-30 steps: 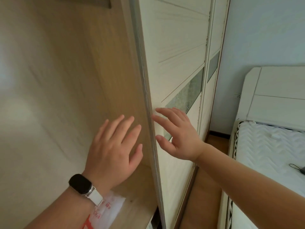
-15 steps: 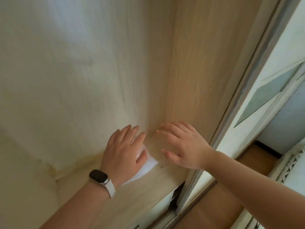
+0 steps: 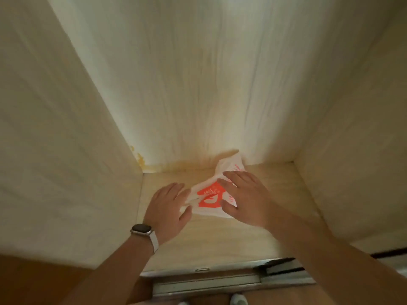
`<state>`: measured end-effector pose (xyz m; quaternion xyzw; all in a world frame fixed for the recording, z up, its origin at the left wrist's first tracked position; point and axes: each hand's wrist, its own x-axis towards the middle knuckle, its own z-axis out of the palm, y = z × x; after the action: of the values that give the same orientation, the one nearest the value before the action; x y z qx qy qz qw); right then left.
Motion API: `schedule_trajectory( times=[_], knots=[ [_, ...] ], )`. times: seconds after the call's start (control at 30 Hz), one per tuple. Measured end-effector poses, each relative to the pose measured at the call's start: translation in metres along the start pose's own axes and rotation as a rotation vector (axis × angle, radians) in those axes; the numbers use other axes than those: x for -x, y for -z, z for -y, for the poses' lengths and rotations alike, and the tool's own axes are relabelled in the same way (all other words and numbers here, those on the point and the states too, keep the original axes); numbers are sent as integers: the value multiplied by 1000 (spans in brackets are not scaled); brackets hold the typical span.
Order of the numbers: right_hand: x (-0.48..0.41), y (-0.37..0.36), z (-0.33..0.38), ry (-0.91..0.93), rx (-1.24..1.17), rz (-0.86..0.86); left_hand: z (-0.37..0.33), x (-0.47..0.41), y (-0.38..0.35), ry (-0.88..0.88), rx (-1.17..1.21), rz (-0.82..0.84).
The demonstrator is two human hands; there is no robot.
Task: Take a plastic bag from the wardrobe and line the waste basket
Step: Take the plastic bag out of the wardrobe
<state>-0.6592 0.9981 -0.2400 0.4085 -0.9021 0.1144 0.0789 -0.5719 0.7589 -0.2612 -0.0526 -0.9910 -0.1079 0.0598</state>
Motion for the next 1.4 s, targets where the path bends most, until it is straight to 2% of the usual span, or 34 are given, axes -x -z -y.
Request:
schedule_trajectory(
  times=[0.2, 0.53, 0.8, 1.0, 1.27, 1.4],
  knots=[
    [-21, -74, -41, 31, -163, 60, 21, -11, -60, 253, 79, 29],
    [-47, -200, -82, -58, -158, 153, 83, -48, -202, 467, 322, 114],
    [-69, -299, -89, -115, -149, 235, 149, -71, -319, 456, 322, 158],
    [-68, -358, -94, -127, -93, 256, 175, -64, -383, 342, 271, 252],
    [-57, -409, -106, -166, -61, 259, 178, -55, -417, 253, 171, 12],
    [-52, -426, -109, -165, -72, 271, 180, -59, -419, 157, 205, -70]
  ],
)
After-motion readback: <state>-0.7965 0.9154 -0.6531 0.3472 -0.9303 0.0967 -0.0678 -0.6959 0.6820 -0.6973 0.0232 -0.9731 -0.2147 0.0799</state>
